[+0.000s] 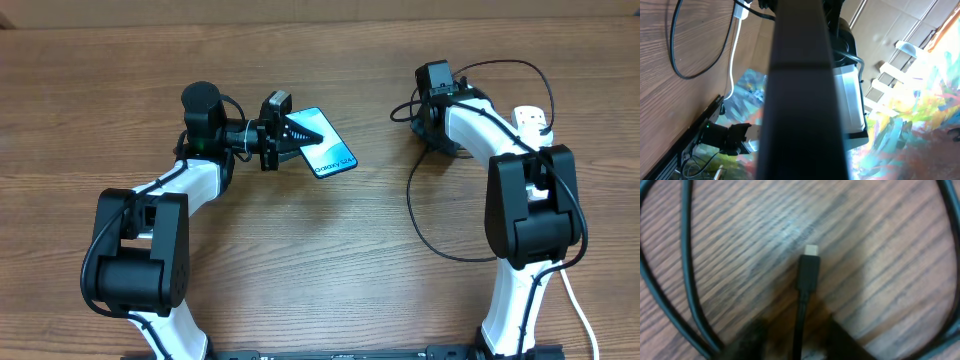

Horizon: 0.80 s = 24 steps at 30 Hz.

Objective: Plug charger to phone and switch on socket
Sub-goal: 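Grasp the black USB-C cable plug with the right gripper and lift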

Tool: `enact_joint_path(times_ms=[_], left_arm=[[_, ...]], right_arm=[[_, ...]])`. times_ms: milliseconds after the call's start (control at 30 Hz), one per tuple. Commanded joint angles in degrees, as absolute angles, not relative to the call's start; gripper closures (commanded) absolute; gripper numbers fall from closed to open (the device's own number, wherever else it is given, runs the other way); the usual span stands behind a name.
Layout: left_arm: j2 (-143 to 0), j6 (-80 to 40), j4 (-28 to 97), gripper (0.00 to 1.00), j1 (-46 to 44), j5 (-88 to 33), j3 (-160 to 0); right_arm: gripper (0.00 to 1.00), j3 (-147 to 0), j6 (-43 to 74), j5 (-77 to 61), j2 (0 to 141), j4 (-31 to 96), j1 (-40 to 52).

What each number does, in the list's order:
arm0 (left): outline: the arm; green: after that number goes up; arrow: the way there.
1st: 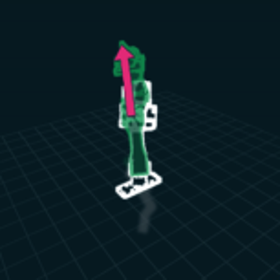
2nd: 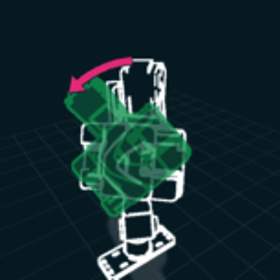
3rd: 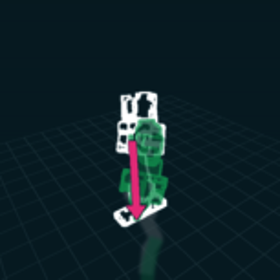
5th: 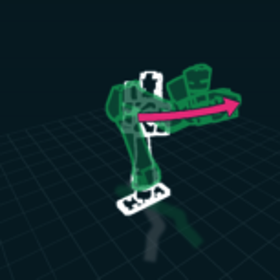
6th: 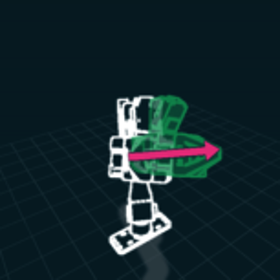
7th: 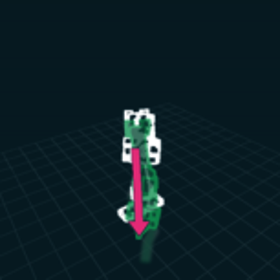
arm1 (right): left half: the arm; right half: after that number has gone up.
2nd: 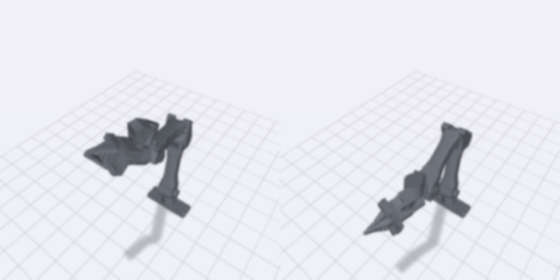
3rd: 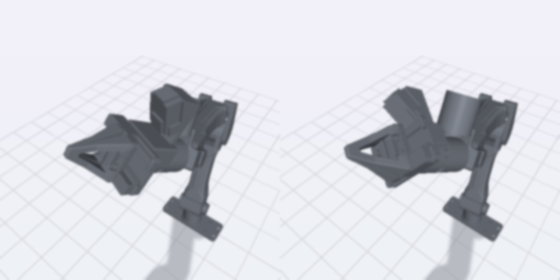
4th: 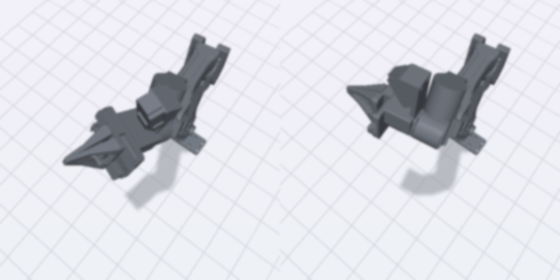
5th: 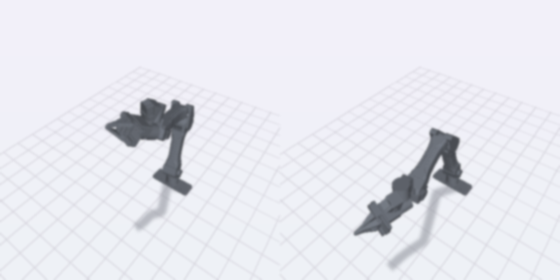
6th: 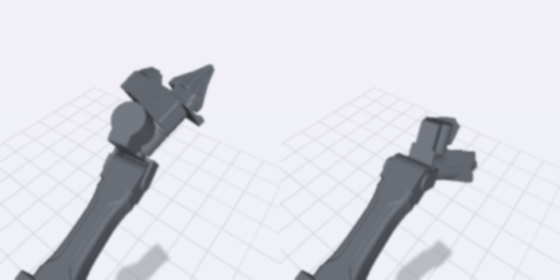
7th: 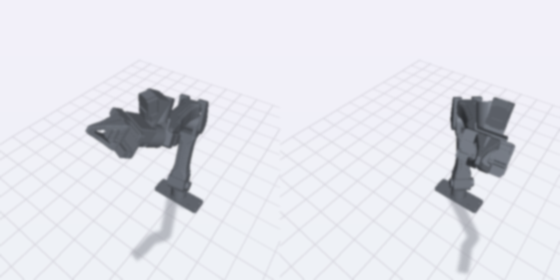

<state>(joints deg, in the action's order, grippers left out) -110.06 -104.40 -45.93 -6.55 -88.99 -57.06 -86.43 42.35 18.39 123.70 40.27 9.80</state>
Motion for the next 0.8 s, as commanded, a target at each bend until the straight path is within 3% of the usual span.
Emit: enact_joint_path(times_ms=[0,167,300,600,667,767], left_arm=[[-110.4,-102.8,-46.5,0.96,-6.4,-90.2,-58.6],[-110.4,-102.8,-46.5,0.96,-6.4,-90.0,-58.6],[-110.4,-102.8,-46.5,0.96,-6.4,-90.1,-58.6],[-110.4,-102.8,-46.5,0.96,-6.4,-90.5,-58.6],[-110.4,-102.8,-46.5,0.96,-6.4,-90.5,-58.6],[-110.4,-102.8,-46.5,0.96,-6.4,-90.5,-58.6]], right_arm=[[0.68,-87.0,41.7,18.5,125.8,42.8,9.6],[0.68,-87.0,41.7,17.9,125.8,44.4,9.6],[0.88,-87.2,40.9,18.0,125.8,43.3,9.6],[0.86,-87.8,36.6,18.6,125.7,39.1,9.5],[0.94,-87.8,36.5,18.6,125.7,39.1,9.5],[0.96,-88.0,35.9,18.1,125.4,39.9,9.5]])
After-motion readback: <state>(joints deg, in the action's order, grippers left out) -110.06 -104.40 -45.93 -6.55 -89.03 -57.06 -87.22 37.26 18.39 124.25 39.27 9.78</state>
